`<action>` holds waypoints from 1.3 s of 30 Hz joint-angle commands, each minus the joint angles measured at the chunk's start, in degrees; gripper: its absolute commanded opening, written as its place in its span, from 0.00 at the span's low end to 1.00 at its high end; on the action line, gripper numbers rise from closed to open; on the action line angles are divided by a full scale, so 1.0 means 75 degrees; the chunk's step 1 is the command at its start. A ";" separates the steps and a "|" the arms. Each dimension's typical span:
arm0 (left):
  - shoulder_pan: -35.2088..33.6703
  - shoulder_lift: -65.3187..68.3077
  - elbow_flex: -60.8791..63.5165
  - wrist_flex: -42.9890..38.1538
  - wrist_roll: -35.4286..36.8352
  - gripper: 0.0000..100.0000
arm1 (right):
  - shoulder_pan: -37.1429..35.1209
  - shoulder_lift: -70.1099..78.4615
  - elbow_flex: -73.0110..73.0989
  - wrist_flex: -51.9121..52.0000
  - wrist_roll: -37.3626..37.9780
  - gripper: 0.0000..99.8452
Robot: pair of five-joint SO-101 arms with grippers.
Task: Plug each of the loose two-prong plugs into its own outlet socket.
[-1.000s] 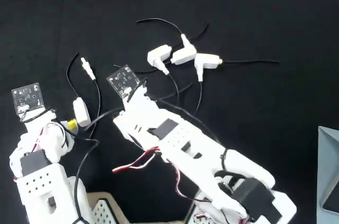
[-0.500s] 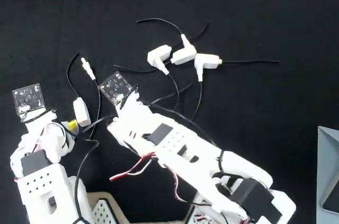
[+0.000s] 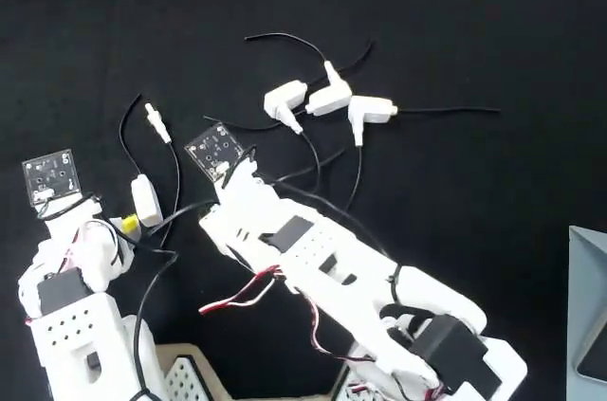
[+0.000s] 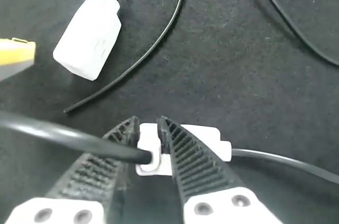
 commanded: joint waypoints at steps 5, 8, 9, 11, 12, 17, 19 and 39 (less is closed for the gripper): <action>-0.0053 -0.0082 -0.0029 -0.0141 0.0047 0.29 | 0.0129 -0.0006 0.0006 -0.0059 0.0305 0.01; -0.0053 -0.0082 -0.0029 -0.0141 0.0047 0.29 | 0.0152 -0.0006 0.0053 -0.0059 0.0316 0.01; -0.0064 -0.0082 -0.0029 -0.0141 0.0047 0.29 | 0.0211 -0.0006 0.0064 -0.0059 0.0316 0.01; -0.0064 -0.0082 -0.0029 -0.0141 0.0047 0.29 | 0.0363 -0.0006 0.0064 -0.0059 0.0316 0.01; -0.0064 -0.0082 -0.0029 -0.0129 0.0047 0.29 | 0.0457 -0.0006 0.0064 -0.0059 0.0328 0.01; -0.0064 -0.0082 -0.0029 -0.0129 0.0035 0.29 | 0.0774 -0.0006 0.0064 -0.0047 0.0504 0.01; -0.0064 -0.0082 -0.0029 -0.0117 0.0035 0.29 | 0.0844 -0.0006 0.0053 0.0070 0.0539 0.01; -0.0076 -0.0082 -0.0029 -0.0105 0.0035 0.29 | 0.0832 0.1190 -0.0416 0.0527 0.1453 0.01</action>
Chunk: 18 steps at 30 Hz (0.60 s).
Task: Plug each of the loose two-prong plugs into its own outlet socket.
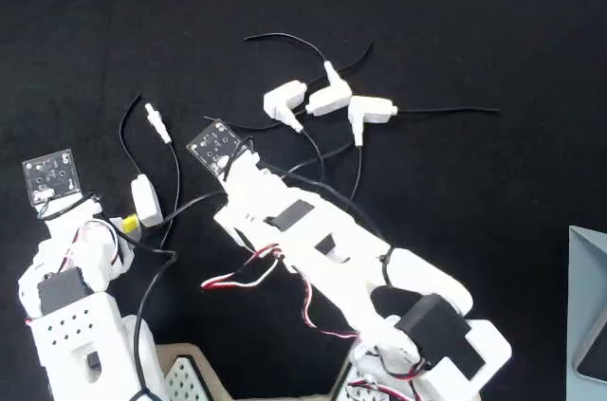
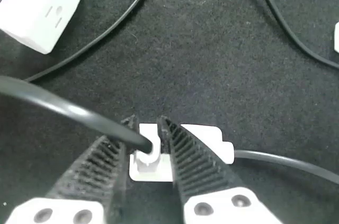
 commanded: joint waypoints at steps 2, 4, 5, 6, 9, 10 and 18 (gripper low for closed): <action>-0.0076 -0.0082 -0.0029 -0.0105 0.0035 0.29 | 0.0141 0.0029 0.0135 0.0152 0.0059 0.01; -0.0076 -0.0082 -0.0029 -0.0105 0.0035 0.29 | 0.0141 0.0006 0.0111 0.0152 0.0059 0.01; -0.0076 -0.0082 -0.0029 -0.0105 0.0035 0.29 | 0.0141 0.0006 0.0088 0.0152 0.0059 0.01; -0.0076 -0.0082 -0.0029 -0.0105 0.0035 0.29 | 0.0141 -0.0018 0.0088 0.0152 0.0059 0.02; -0.0076 -0.0082 -0.0029 -0.0105 0.0035 0.29 | 0.0141 -0.0393 0.0111 0.0246 0.0035 0.07; -0.0076 -0.0082 -0.0029 -0.0105 0.0035 0.29 | 0.0141 -0.0580 0.0100 0.0457 0.0023 0.08; -0.0076 -0.0082 -0.0018 -0.0105 0.0023 0.29 | 0.0141 -0.2081 0.0147 0.1536 -0.0328 0.11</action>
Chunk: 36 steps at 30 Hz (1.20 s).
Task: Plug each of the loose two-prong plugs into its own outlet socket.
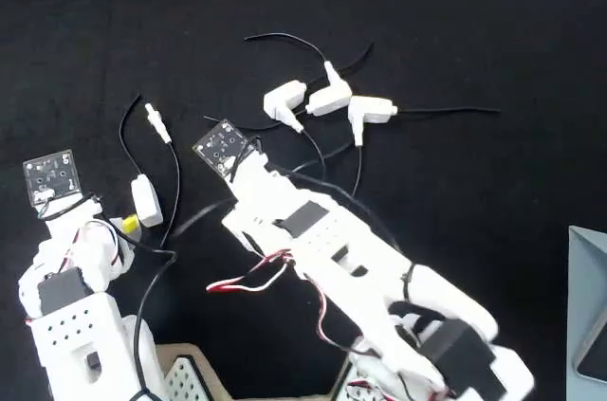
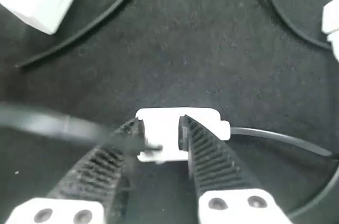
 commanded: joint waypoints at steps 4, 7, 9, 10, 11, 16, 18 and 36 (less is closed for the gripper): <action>-0.0076 -0.0082 -0.0041 -0.0105 0.0023 0.29 | 0.0129 -0.0686 -0.0041 0.0422 -0.0434 0.11; -0.0076 -0.0082 -0.0041 -0.0117 0.0023 0.29 | 0.0117 -0.0393 0.0029 0.0223 -0.0422 0.11; -0.0076 -0.0082 -0.0041 -0.0117 0.0023 0.29 | 0.0117 -0.0076 0.0029 0.0082 -0.0387 0.10; -0.0076 -0.0082 -0.0041 -0.0117 0.0023 0.29 | 0.0117 0.0111 0.0006 0.0023 -0.0375 0.09; -0.0076 -0.0082 -0.0041 -0.0117 0.0023 0.29 | 0.0117 0.0240 -0.0006 -0.0070 -0.0352 0.06; -0.0076 -0.0082 -0.0041 -0.0117 0.0023 0.29 | 0.0117 0.0451 0.0158 -0.0164 0.0434 0.01; -0.0076 -0.0082 -0.0041 -0.0117 0.0023 0.29 | 0.0117 0.0486 0.0182 -0.0164 0.0469 0.01; -0.0053 -0.0082 0.0053 -0.0141 0.0023 0.29 | 0.0527 0.0064 -0.0111 -0.0211 0.0445 0.01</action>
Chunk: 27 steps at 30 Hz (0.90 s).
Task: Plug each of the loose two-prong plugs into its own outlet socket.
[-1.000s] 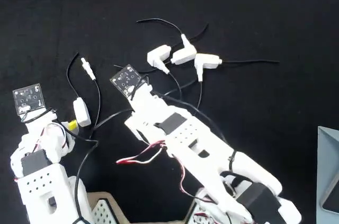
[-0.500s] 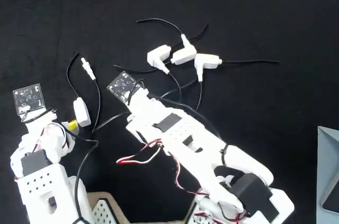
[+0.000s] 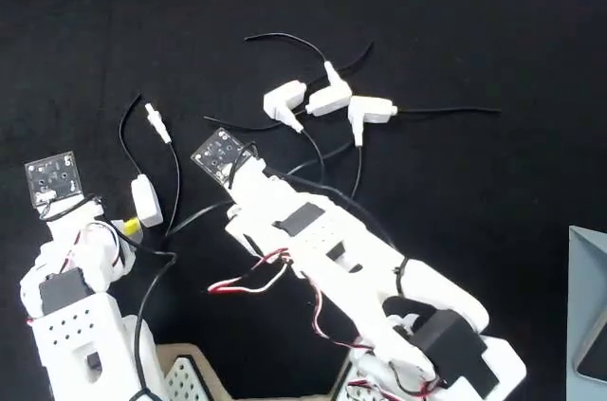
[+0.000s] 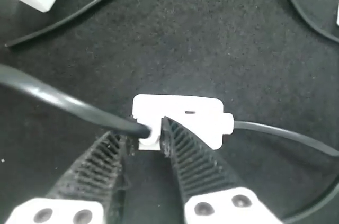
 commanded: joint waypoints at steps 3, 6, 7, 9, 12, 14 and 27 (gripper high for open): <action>-0.0064 -0.0082 -0.0041 -0.0141 0.0023 0.29 | 0.0938 -0.0545 -0.0697 -0.0059 -0.0012 0.01; -0.0064 -0.0082 -0.0041 -0.0141 0.0023 0.29 | 0.1254 -0.0545 -0.1096 -0.0059 -0.0141 0.01; -0.0064 -0.0082 -0.0041 -0.0141 0.0023 0.29 | 0.1336 -0.0545 -0.1213 -0.0059 -0.0223 0.01; -0.0076 -0.0082 -0.0041 -0.0141 0.0023 0.29 | 0.1442 -0.0545 -0.1448 -0.0059 -0.0316 0.01; -0.0076 -0.0082 -0.0041 -0.0141 0.0023 0.29 | 0.1571 -0.0545 -0.1729 -0.0246 -0.0328 0.01; -0.0076 -0.0082 -0.0041 -0.0141 0.0023 0.29 | 0.1700 -0.0533 -0.1764 -0.0785 -0.0328 0.01; -0.0076 -0.0082 -0.0041 -0.0141 0.0023 0.29 | 0.2649 0.1717 -0.2878 -0.2743 -0.0516 0.22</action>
